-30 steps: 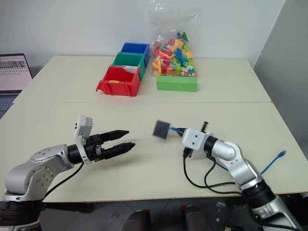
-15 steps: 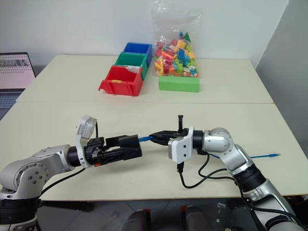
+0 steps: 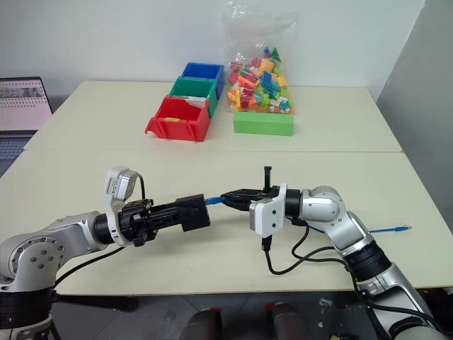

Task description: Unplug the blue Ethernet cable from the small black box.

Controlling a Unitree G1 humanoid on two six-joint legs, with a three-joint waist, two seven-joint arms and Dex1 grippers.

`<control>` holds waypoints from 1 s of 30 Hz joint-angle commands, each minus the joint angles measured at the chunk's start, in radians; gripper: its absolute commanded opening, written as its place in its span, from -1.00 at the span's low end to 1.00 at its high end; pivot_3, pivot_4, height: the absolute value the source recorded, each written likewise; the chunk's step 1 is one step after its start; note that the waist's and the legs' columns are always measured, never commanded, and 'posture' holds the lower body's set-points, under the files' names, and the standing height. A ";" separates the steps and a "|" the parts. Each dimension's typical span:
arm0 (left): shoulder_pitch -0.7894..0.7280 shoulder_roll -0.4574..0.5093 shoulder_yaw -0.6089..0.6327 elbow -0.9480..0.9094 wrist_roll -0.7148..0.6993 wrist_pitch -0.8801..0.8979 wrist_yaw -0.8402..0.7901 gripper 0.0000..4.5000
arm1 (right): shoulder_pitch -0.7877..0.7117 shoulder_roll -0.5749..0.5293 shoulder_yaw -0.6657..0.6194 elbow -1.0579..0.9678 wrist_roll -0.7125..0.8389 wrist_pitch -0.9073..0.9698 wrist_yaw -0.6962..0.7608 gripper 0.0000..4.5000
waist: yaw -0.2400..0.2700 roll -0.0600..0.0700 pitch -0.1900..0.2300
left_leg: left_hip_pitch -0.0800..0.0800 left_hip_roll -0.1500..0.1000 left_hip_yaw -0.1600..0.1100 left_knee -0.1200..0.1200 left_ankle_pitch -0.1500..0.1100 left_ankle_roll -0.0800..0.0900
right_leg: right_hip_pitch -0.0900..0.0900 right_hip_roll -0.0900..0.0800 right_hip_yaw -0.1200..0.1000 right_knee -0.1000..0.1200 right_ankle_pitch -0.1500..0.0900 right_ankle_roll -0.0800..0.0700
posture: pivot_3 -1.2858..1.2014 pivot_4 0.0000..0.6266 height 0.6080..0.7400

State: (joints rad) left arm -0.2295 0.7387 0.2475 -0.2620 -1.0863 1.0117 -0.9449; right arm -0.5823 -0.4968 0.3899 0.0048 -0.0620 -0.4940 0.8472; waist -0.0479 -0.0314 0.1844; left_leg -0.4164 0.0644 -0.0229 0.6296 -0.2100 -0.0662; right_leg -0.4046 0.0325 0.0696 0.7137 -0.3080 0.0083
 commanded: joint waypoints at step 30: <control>-0.094 0.027 -0.114 0.007 0.177 -0.225 -0.269 -0.65 | -0.046 0.021 -0.224 -0.325 0.992 1.426 -0.006 0.93 | 0.000 0.000 0.000 | -0.001 0.000 0.000 0.000 0.000 0.000 | -0.001 0.000 -0.001 -0.001 -0.002 0.003 | 0.03 -0.52 1.00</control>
State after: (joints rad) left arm -0.3099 0.7681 0.1316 -0.2413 -0.9013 0.7988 -1.1990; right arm -0.6282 -0.4882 0.1987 -0.3128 0.9047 0.9246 0.8469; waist -0.0484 -0.0312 0.1845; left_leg -0.4172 0.0644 -0.0229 0.6292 -0.2102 -0.0659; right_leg -0.4052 0.0330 0.0690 0.7131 -0.3103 0.0109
